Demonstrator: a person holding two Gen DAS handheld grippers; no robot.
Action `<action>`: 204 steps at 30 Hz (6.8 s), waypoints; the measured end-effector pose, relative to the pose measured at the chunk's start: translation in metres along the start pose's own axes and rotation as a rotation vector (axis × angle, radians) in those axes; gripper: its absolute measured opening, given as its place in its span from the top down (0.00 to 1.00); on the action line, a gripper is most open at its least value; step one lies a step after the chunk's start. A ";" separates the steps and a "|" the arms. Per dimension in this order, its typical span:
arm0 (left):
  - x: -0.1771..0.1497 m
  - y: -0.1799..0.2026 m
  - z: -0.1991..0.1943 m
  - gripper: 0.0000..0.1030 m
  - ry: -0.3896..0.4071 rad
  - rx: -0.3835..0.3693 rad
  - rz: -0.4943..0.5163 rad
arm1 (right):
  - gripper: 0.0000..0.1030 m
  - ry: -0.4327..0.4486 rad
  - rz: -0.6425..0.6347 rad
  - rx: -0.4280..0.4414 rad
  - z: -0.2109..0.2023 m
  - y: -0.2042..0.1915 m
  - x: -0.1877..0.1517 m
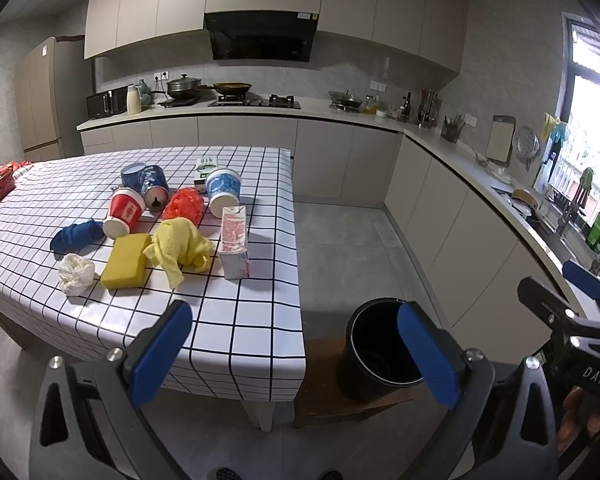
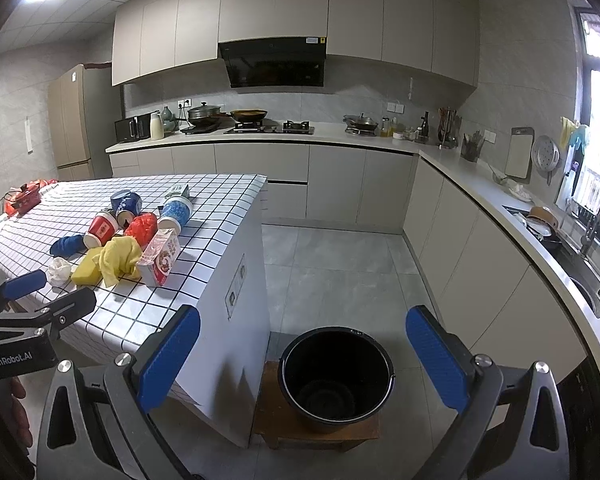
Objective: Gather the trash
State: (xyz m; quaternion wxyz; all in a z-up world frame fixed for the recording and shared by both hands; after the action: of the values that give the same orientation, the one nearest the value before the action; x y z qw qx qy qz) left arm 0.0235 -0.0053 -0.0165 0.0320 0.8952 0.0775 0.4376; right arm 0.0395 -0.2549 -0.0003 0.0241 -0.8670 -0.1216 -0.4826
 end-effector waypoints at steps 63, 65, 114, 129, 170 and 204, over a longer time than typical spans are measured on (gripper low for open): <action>0.007 -0.050 0.006 0.00 0.033 0.104 -0.103 | 0.00 -0.104 -0.009 0.133 0.048 -0.005 -0.003; 0.005 -0.067 0.003 0.00 0.061 0.094 -0.165 | 0.00 -0.120 -0.027 0.136 0.056 -0.012 -0.002; -0.008 -0.320 0.145 0.34 -0.146 0.205 -0.249 | 0.48 -0.312 -0.190 0.329 0.264 -0.334 0.032; 0.024 -0.301 0.099 0.77 -0.061 0.150 -0.191 | 0.73 -0.246 -0.146 0.352 0.237 -0.325 0.052; -0.002 0.077 0.133 0.77 -0.173 -0.272 0.124 | 0.73 -0.211 0.088 0.087 0.114 0.080 -0.024; -0.100 0.136 0.258 0.04 -0.468 -0.050 -0.015 | 0.00 -0.492 -0.018 0.175 0.303 0.180 -0.135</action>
State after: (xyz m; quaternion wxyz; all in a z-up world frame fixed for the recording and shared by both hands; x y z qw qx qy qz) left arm 0.1814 -0.1531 -0.2362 0.0746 0.9706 0.0638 0.2196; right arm 0.2650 -0.4063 -0.2620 0.0646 -0.9518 -0.1727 -0.2451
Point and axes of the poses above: each gripper's, at about its wrist camera, not at the fingertips, and z roughly the way its jaws point, y to its right, x to its top, the point moved 3 cm from there along z, roughly the way its jaws point, and after that the axes turned 1 degree about -z, right-handed, at the moved point
